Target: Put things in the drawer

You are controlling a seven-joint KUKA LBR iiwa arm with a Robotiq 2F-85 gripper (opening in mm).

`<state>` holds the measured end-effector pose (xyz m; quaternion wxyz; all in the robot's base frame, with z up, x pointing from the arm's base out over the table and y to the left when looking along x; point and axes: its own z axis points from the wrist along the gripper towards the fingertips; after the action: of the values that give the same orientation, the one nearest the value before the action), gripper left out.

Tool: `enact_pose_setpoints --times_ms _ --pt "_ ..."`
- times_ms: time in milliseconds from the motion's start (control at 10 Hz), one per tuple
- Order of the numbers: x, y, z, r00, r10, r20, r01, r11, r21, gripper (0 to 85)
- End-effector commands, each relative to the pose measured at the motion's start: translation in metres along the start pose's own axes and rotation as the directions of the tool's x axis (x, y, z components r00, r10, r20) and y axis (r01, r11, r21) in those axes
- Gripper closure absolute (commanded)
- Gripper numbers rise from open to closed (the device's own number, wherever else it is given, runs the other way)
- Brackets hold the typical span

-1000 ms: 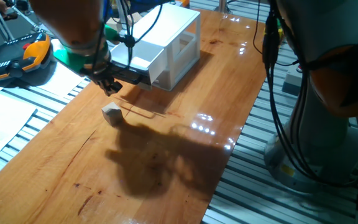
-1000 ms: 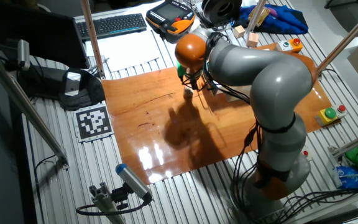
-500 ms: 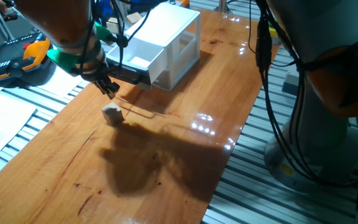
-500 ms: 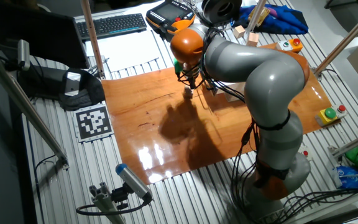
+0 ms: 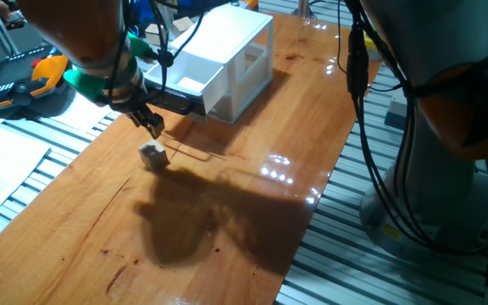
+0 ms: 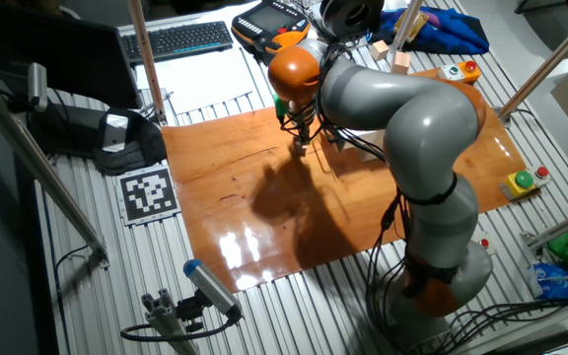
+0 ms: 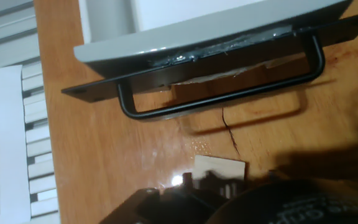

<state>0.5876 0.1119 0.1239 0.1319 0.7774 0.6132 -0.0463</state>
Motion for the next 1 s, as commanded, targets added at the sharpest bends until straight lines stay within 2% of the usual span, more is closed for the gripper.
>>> enact_pose_setpoints --times_ms 0,400,700,900 --pt "0.001 0.000 0.003 1.000 0.012 -0.003 -0.012 1.000 -0.001 17.0" --pt "0.004 0.001 0.021 0.998 0.066 -0.022 -0.066 0.998 -0.004 17.0" --pt "0.004 0.001 0.031 0.994 0.099 -0.044 -0.099 0.995 0.008 17.0" --pt "0.005 0.001 0.037 0.993 0.107 -0.050 -0.107 0.994 0.005 17.0"
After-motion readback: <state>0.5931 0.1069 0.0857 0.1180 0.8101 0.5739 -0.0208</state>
